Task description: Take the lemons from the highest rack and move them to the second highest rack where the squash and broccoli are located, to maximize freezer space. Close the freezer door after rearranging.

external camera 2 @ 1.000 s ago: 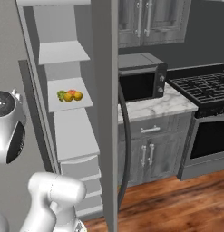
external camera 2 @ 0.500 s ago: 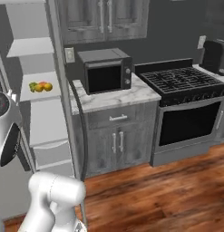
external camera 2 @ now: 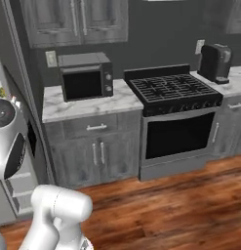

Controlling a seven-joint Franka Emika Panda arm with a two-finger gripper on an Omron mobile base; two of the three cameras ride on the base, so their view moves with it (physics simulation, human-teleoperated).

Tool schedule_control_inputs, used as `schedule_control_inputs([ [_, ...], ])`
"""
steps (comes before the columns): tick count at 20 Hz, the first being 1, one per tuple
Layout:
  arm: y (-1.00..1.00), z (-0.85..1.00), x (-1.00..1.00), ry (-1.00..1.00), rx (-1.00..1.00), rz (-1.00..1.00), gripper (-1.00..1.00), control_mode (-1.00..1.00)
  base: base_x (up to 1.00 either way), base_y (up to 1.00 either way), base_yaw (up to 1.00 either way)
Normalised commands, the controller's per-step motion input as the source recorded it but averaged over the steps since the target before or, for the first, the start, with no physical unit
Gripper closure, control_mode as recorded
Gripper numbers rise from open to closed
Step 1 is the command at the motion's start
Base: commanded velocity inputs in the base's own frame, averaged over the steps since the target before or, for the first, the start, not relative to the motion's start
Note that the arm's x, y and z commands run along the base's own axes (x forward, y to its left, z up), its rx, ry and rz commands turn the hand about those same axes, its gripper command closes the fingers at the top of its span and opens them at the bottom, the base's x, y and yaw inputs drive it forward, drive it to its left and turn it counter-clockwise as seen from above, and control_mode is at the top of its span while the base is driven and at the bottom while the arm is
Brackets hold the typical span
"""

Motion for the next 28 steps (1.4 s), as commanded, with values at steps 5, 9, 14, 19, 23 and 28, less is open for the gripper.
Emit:
schedule_control_inputs([
  [5, 0.0, 0.0, 0.0, 0.0, 0.0, 0.0, -1.0, 1.0, 0.73, -0.64, 0.57],
  [9, 0.0, 0.0, 0.0, 0.0, 0.0, 0.0, -1.0, 1.0, 0.63, -0.83, 0.66],
  [14, 0.0, 0.0, 0.0, 0.0, 0.0, 0.0, -1.0, 1.0, 0.43, -1.0, 0.46],
  [19, 0.0, 0.0, 0.0, 0.0, 0.0, 0.0, -1.0, 1.0, 0.46, -0.78, 0.16],
  [23, 0.0, 0.0, 0.0, 0.0, 0.0, 0.0, -1.0, 1.0, 0.69, -0.18, -0.32],
  [28, 0.0, 0.0, 0.0, 0.0, 0.0, 0.0, -1.0, 1.0, 0.4, -0.46, 0.11],
])
